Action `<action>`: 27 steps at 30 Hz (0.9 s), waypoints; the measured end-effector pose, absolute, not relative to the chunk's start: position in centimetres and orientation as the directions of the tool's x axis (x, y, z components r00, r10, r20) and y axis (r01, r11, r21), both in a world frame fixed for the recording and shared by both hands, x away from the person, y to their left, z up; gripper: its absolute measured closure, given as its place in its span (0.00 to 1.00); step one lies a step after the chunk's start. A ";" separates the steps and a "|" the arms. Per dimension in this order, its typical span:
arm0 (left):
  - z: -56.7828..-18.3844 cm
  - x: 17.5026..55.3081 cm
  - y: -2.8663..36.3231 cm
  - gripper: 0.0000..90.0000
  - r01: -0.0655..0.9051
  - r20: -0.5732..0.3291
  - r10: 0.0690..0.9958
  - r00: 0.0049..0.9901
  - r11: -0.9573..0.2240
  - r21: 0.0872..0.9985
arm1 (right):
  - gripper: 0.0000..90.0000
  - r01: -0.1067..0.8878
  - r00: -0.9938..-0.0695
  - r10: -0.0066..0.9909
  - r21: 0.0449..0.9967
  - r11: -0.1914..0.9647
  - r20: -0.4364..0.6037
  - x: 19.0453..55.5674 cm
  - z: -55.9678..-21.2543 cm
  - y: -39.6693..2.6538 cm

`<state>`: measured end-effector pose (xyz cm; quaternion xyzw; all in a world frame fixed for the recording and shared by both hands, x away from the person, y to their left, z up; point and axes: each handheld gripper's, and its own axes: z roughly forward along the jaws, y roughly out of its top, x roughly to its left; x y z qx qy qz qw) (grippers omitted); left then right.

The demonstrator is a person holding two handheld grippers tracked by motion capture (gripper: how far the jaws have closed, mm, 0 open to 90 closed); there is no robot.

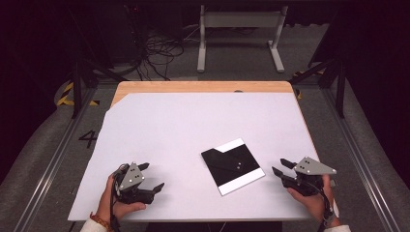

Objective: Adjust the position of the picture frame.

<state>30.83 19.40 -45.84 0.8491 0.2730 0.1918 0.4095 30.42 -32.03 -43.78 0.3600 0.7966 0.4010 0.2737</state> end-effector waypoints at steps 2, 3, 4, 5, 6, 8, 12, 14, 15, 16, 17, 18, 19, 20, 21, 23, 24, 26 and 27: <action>-45.9 31.0 19.1 0.20 0.309 0.102 0.619 0.779 -0.521 0.796 | 0.66 0.360 -0.589 0.796 0.836 0.414 -0.140 30.7 -43.8 -32.1; -46.0 31.1 19.0 0.21 0.310 0.104 0.615 0.781 -0.527 0.791 | 0.67 0.362 -0.588 0.797 0.836 0.412 -0.139 30.8 -43.9 -32.1; -46.0 31.1 19.0 0.21 0.310 0.104 0.615 0.781 -0.527 0.791 | 0.67 0.362 -0.588 0.797 0.836 0.412 -0.139 30.8 -43.9 -32.1; -46.0 31.1 18.9 0.21 0.310 0.105 0.613 0.783 -0.532 0.788 | 0.67 0.365 -0.588 0.797 0.834 0.413 -0.138 30.9 -43.9 -32.1; -46.0 31.1 18.9 0.22 0.309 0.106 0.612 0.784 -0.533 0.788 | 0.68 0.368 -0.591 0.795 0.832 0.415 -0.135 31.0 -44.0 -32.1; -46.0 31.0 18.9 0.23 0.310 0.103 0.611 0.785 -0.531 0.788 | 0.69 0.370 -0.592 0.794 0.830 0.418 -0.136 31.0 -44.1 -32.0; -46.0 31.1 18.8 0.27 0.311 0.096 0.607 0.789 -0.528 0.790 | 0.73 0.373 -0.598 0.791 0.827 0.421 -0.133 31.1 -44.2 -31.9; -46.0 31.1 18.6 0.30 0.307 0.096 0.596 0.798 -0.537 0.786 | 0.76 0.376 -0.602 0.788 0.824 0.423 -0.130 31.2 -44.3 -31.8; -46.0 31.1 18.4 0.32 0.304 0.094 0.587 0.804 -0.542 0.784 | 0.77 0.377 -0.603 0.787 0.824 0.423 -0.128 31.3 -44.3 -31.8; -46.0 31.1 18.3 0.37 0.300 0.090 0.577 0.812 -0.544 0.784 | 0.79 0.379 -0.605 0.786 0.822 0.424 -0.126 31.4 -44.3 -31.7; -46.0 31.1 18.1 0.43 0.296 0.088 0.566 0.820 -0.551 0.780 | 0.81 0.382 -0.606 0.786 0.822 0.423 -0.122 31.5 -44.4 -31.7; -45.9 31.1 18.0 0.53 0.297 0.086 0.563 0.822 -0.552 0.779 | 0.84 0.388 -0.609 0.784 0.818 0.424 -0.118 31.6 -44.4 -31.5; -45.9 31.1 17.9 0.53 0.293 0.087 0.555 0.827 -0.558 0.777 | 0.84 0.388 -0.609 0.784 0.818 0.424 -0.118 31.6 -44.4 -31.5; -45.9 31.1 17.7 0.60 0.294 0.080 0.549 0.832 -0.559 0.776 | 0.85 0.390 -0.612 0.782 0.815 0.428 -0.118 31.7 -44.5 -31.4; -45.8 31.2 17.5 0.69 0.290 0.079 0.536 0.841 -0.569 0.769 | 0.87 0.391 -0.615 0.780 0.814 0.429 -0.116 31.8 -44.5 -31.3; -45.8 31.4 17.2 0.81 0.292 0.072 0.525 0.848 -0.577 0.762 | 0.89 0.396 -0.620 0.776 0.808 0.436 -0.115 31.9 -44.6 -31.0; -45.9 31.5 17.0 0.85 0.299 0.067 0.523 0.849 -0.581 0.757 | 0.91 0.398 -0.623 0.774 0.805 0.440 -0.115 32.0 -44.6 -30.9; -45.9 31.9 16.7 0.94 0.309 0.056 0.518 0.854 -0.589 0.747 | 0.94 0.404 -0.628 0.769 0.795 0.453 -0.119 32.2 -44.8 -30.6; -45.9 32.1 16.6 0.97 0.310 0.050 0.513 0.857 -0.591 0.744 | 0.95 0.408 -0.629 0.768 0.791 0.457 -0.119 32.3 -44.9 -30.5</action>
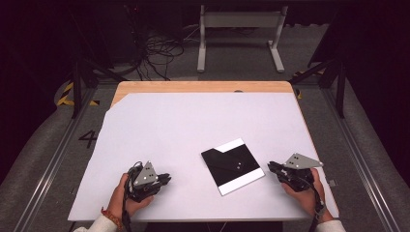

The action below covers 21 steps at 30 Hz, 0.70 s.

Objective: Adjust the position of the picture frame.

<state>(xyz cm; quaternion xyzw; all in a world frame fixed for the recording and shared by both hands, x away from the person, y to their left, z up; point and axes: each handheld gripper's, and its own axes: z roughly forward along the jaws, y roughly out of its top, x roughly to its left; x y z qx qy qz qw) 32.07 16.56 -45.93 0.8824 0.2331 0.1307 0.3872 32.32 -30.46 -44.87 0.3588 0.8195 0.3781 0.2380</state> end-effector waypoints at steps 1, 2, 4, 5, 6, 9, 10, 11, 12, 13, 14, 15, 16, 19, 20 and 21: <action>-46.0 32.2 16.4 0.99 0.314 0.040 0.507 0.861 -0.591 0.743 | 0.96 0.410 -0.634 0.765 0.788 0.460 -0.117 32.4 -44.9 -30.4; -46.0 32.3 16.1 0.99 0.315 0.037 0.500 0.865 -0.599 0.736 | 0.96 0.413 -0.637 0.762 0.784 0.464 -0.116 32.5 -45.0 -30.2; -46.1 32.4 15.5 1.00 0.312 0.037 0.490 0.871 -0.610 0.728 | 0.97 0.421 -0.641 0.759 0.777 0.469 -0.110 32.6 -45.1 -30.0; -46.2 32.5 15.3 1.00 0.310 0.035 0.485 0.874 -0.611 0.729 | 0.97 0.426 -0.647 0.756 0.773 0.469 -0.102 32.6 -45.2 -29.9; -46.2 32.6 15.0 1.00 0.309 0.035 0.480 0.877 -0.617 0.724 | 0.97 0.428 -0.650 0.753 0.771 0.472 -0.100 32.6 -45.3 -29.9; -46.3 33.1 14.1 1.00 0.308 0.034 0.473 0.880 -0.625 0.718 | 0.98 0.436 -0.657 0.748 0.761 0.480 -0.095 32.6 -45.4 -29.7; -46.4 33.3 13.8 0.99 0.312 0.026 0.473 0.881 -0.621 0.719 | 0.98 0.437 -0.658 0.747 0.760 0.481 -0.094 32.6 -45.4 -29.6; -46.4 33.6 13.5 0.99 0.310 0.029 0.471 0.882 -0.625 0.716 | 0.98 0.441 -0.660 0.746 0.757 0.483 -0.091 32.7 -45.5 -29.6; -46.4 33.7 13.3 0.99 0.309 0.024 0.465 0.885 -0.625 0.717 | 0.98 0.444 -0.661 0.745 0.754 0.484 -0.088 32.7 -45.5 -29.6; -46.5 33.8 13.0 0.99 0.309 0.018 0.461 0.887 -0.622 0.719 | 0.98 0.447 -0.660 0.746 0.752 0.485 -0.089 32.7 -45.6 -29.6; -46.5 33.9 12.7 0.99 0.309 0.012 0.455 0.890 -0.623 0.718 | 0.98 0.452 -0.658 0.748 0.749 0.485 -0.087 32.8 -45.6 -29.6; -46.5 34.0 12.3 1.00 0.303 0.016 0.450 0.893 -0.627 0.718 | 0.98 0.454 -0.659 0.748 0.750 0.481 -0.081 32.8 -45.6 -29.6; -46.4 34.1 12.1 0.99 0.301 0.014 0.445 0.896 -0.629 0.717 | 0.98 0.457 -0.660 0.748 0.749 0.479 -0.075 32.9 -45.6 -29.6; -46.4 34.2 11.2 0.99 0.293 0.012 0.431 0.902 -0.634 0.716 | 0.99 0.463 -0.660 0.749 0.752 0.469 -0.061 33.0 -45.6 -29.6; -46.4 34.3 11.0 0.99 0.287 0.015 0.426 0.905 -0.635 0.718 | 0.99 0.465 -0.661 0.748 0.753 0.466 -0.055 33.0 -45.7 -29.5; -46.4 34.4 10.7 0.99 0.285 0.014 0.422 0.906 -0.636 0.717 | 0.98 0.466 -0.664 0.746 0.753 0.465 -0.050 33.0 -45.7 -29.5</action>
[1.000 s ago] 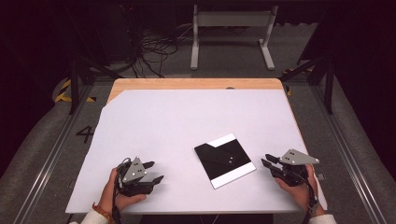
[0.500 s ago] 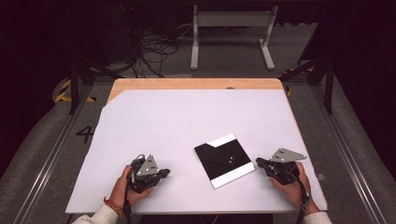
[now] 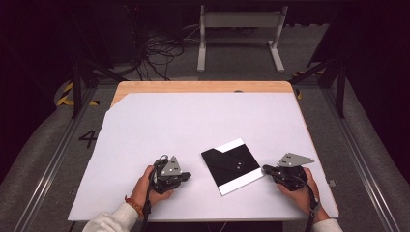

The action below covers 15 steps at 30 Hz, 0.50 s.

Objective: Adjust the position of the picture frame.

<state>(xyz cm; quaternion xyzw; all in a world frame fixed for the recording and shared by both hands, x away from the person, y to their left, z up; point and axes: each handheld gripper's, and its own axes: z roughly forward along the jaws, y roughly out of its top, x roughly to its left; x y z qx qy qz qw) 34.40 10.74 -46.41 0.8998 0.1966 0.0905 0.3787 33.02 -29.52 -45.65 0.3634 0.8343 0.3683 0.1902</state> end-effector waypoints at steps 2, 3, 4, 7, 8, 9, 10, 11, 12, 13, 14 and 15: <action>-46.4 34.7 10.3 0.99 0.283 0.016 0.420 0.907 -0.638 0.716 | 1.00 0.467 -0.668 0.743 0.751 0.467 -0.047 32.9 -45.6 -29.4; -46.4 34.8 10.2 0.99 0.283 0.015 0.420 0.907 -0.637 0.717 | 1.00 0.468 -0.669 0.742 0.750 0.467 -0.045 32.9 -45.6 -29.4; -46.4 34.8 10.2 0.99 0.283 0.015 0.420 0.907 -0.637 0.717 | 1.00 0.468 -0.669 0.742 0.750 0.467 -0.045 32.9 -45.6 -29.4; -46.4 35.3 9.8 0.99 0.288 0.008 0.422 0.907 -0.632 0.719 | 1.00 0.470 -0.671 0.740 0.751 0.464 -0.037 33.0 -45.7 -29.5; -46.4 35.4 9.7 0.99 0.289 0.006 0.421 0.907 -0.632 0.719 | 1.00 0.472 -0.671 0.741 0.750 0.464 -0.036 33.0 -45.6 -29.5; -46.4 35.6 9.5 0.99 0.287 0.006 0.419 0.908 -0.633 0.719 | 1.00 0.474 -0.671 0.741 0.749 0.462 -0.032 33.0 -45.6 -29.5; -46.4 35.7 9.4 0.99 0.288 0.006 0.420 0.907 -0.632 0.720 | 1.00 0.478 -0.672 0.741 0.750 0.457 -0.024 33.1 -45.7 -29.5; -46.4 35.8 9.3 0.99 0.288 0.000 0.415 0.910 -0.631 0.721 | 1.00 0.479 -0.672 0.740 0.750 0.456 -0.021 33.1 -45.7 -29.5; -46.4 35.8 9.2 0.99 0.285 0.003 0.414 0.910 -0.632 0.720 | 1.00 0.477 -0.675 0.737 0.748 0.461 -0.023 33.1 -45.6 -29.5; -46.4 35.8 9.2 0.99 0.285 0.005 0.414 0.910 -0.636 0.717 | 1.00 0.478 -0.676 0.736 0.748 0.461 -0.022 33.1 -45.6 -29.5; -46.4 35.9 9.1 0.99 0.284 0.004 0.413 0.911 -0.634 0.719 | 1.00 0.479 -0.678 0.735 0.747 0.461 -0.019 33.1 -45.6 -29.5; -46.4 35.9 9.1 0.99 0.284 0.004 0.413 0.911 -0.634 0.719 | 1.00 0.480 -0.678 0.734 0.746 0.461 -0.018 33.1 -45.6 -29.5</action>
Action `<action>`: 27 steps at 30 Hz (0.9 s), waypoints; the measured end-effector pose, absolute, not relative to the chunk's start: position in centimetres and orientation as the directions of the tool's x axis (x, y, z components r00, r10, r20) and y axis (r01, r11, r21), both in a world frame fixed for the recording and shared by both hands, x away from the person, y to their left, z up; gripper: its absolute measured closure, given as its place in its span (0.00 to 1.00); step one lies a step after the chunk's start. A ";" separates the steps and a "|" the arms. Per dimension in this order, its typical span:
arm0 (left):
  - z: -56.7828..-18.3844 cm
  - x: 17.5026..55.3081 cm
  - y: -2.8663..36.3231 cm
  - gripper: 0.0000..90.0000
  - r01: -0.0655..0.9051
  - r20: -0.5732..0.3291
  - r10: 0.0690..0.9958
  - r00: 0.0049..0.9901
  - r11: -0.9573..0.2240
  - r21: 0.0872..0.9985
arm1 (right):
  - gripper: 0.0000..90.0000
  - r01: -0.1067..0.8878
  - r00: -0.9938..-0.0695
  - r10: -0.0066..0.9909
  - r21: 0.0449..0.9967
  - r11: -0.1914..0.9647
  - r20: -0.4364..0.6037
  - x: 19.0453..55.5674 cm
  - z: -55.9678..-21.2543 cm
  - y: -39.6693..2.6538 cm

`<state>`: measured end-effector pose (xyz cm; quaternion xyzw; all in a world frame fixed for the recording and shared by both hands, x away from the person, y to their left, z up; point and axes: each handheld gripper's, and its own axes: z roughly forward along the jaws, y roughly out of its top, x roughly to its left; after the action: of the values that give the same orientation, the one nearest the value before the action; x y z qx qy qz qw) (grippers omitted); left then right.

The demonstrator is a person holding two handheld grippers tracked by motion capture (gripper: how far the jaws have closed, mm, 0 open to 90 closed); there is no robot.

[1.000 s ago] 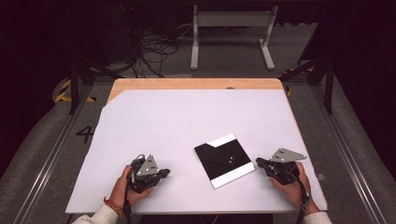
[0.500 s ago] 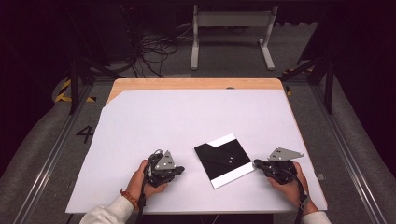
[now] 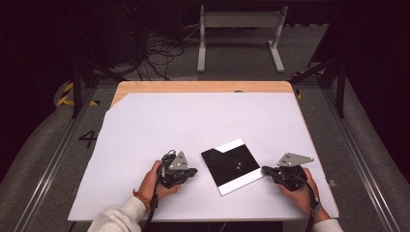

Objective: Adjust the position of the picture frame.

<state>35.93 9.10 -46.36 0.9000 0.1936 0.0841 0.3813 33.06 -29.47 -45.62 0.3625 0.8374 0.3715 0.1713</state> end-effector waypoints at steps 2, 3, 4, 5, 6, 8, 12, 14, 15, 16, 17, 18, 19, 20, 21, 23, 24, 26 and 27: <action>-46.4 35.9 9.1 0.99 0.284 0.003 0.411 0.911 -0.634 0.719 | 1.00 0.484 -0.679 0.734 0.748 0.454 -0.006 33.1 -45.7 -29.5; -46.4 36.0 9.1 0.99 0.282 0.003 0.410 0.912 -0.634 0.720 | 1.00 0.484 -0.679 0.734 0.748 0.454 -0.006 33.1 -45.7 -29.5; -46.4 36.0 9.1 0.99 0.283 0.002 0.409 0.912 -0.633 0.721 | 1.00 0.485 -0.682 0.732 0.748 0.452 0.000 33.1 -45.7 -29.5; -46.4 36.0 9.1 0.99 0.283 0.002 0.409 0.912 -0.633 0.721 | 1.00 0.485 -0.683 0.731 0.748 0.453 0.000 33.0 -45.7 -29.5; -46.4 36.0 9.1 0.99 0.283 0.002 0.410 0.912 -0.633 0.721 | 1.00 0.485 -0.683 0.731 0.747 0.454 -0.001 33.0 -45.7 -29.4; -46.4 36.0 9.0 0.99 0.281 0.003 0.409 0.913 -0.634 0.721 | 1.00 0.484 -0.685 0.729 0.748 0.455 -0.001 33.0 -45.7 -29.4; -46.4 36.0 9.0 0.99 0.282 0.003 0.408 0.913 -0.635 0.719 | 1.00 0.479 -0.693 0.721 0.744 0.465 -0.005 32.9 -45.6 -29.2; -46.4 35.9 9.0 0.99 0.281 -0.002 0.404 0.915 -0.634 0.720 | 1.00 0.476 -0.700 0.714 0.744 0.469 -0.003 32.8 -45.6 -29.0; -46.4 35.9 9.0 0.99 0.281 -0.001 0.404 0.915 -0.635 0.720 | 1.00 0.475 -0.700 0.714 0.744 0.470 -0.004 32.8 -45.6 -29.0; -46.4 35.8 8.9 0.99 0.279 0.002 0.404 0.915 -0.637 0.719 | 1.00 0.474 -0.701 0.713 0.743 0.472 -0.006 32.8 -45.6 -28.9; -46.3 35.8 8.9 0.99 0.276 0.006 0.401 0.916 -0.641 0.717 | 1.00 0.473 -0.703 0.711 0.743 0.474 -0.006 32.7 -45.6 -28.9; -46.3 35.8 8.9 0.99 0.274 0.009 0.399 0.917 -0.645 0.713 | 1.00 0.472 -0.704 0.710 0.741 0.477 -0.008 32.7 -45.6 -28.8; -46.4 35.9 8.9 0.99 0.274 0.004 0.397 0.918 -0.641 0.716 | 1.00 0.470 -0.707 0.707 0.742 0.478 -0.008 32.7 -45.6 -28.8; -46.4 35.9 8.9 0.99 0.274 0.002 0.395 0.918 -0.640 0.718 | 1.00 0.469 -0.709 0.706 0.742 0.478 -0.007 32.6 -45.6 -28.7; -46.4 35.9 8.8 0.99 0.273 0.003 0.396 0.918 -0.641 0.718 | 1.00 0.469 -0.711 0.703 0.742 0.478 -0.004 32.6 -45.6 -28.7; -46.4 35.9 8.8 0.99 0.273 0.005 0.398 0.918 -0.640 0.719 | 1.00 0.467 -0.719 0.695 0.741 0.482 0.001 32.5 -45.7 -28.6; -46.4 35.9 8.8 0.99 0.273 0.003 0.396 0.918 -0.637 0.721 | 1.00 0.465 -0.722 0.691 0.741 0.484 0.001 32.5 -45.7 -28.5; -46.4 35.8 8.8 0.98 0.273 -0.001 0.393 0.919 -0.636 0.722 | 1.00 0.461 -0.728 0.685 0.740 0.489 0.001 32.4 -45.6 -28.3; -46.4 35.8 8.8 0.98 0.274 -0.001 0.394 0.919 -0.636 0.722 | 1.00 0.460 -0.731 0.682 0.740 0.490 0.003 32.4 -45.6 -28.2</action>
<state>35.81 8.82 -46.42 0.9010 0.1852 0.0784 0.3843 32.35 -28.24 -45.65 0.3356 0.8506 0.3772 0.1473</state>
